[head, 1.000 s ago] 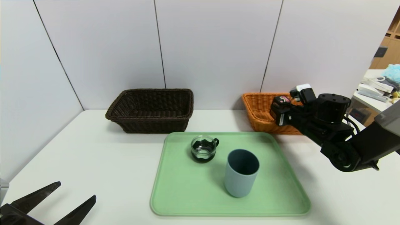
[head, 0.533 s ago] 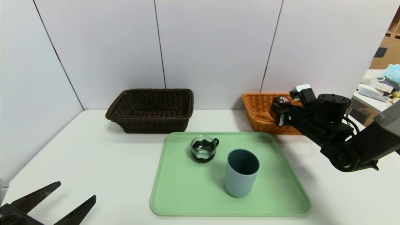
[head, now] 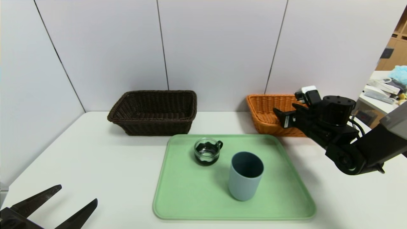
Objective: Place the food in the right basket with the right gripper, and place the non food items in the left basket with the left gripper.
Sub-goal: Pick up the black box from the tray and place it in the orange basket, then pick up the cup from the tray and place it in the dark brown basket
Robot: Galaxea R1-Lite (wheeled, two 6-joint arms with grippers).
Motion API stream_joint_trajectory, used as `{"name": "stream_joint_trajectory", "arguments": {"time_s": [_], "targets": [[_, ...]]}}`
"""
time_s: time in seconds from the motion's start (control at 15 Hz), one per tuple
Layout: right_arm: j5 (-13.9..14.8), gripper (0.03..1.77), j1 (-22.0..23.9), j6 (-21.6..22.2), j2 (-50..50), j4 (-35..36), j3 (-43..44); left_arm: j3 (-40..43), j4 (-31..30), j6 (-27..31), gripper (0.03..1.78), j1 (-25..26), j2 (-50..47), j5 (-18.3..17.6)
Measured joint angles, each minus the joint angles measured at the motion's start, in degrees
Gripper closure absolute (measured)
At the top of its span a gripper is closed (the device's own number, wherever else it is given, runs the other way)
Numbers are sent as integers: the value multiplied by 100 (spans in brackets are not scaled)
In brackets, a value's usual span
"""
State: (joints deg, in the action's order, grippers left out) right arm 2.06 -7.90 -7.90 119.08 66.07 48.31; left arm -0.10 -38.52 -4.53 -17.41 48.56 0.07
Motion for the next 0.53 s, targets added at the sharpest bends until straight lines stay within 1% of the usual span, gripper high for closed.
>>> {"name": "stream_joint_trajectory", "arguments": {"time_s": [0.13, 0.33, 0.53], "targets": [[0, 45, -6, -1, -4, 0, -5, 0, 0, 0, 12, 0, -2, 0], [-5, 34, -30, 7, -85, -9, -79, 0, -1, 2, 12, 0, -10, -2], [-39, 26, -157, 16, -417, -56, -494, 0, 0, 0, 12, 0, -22, 0]]}}
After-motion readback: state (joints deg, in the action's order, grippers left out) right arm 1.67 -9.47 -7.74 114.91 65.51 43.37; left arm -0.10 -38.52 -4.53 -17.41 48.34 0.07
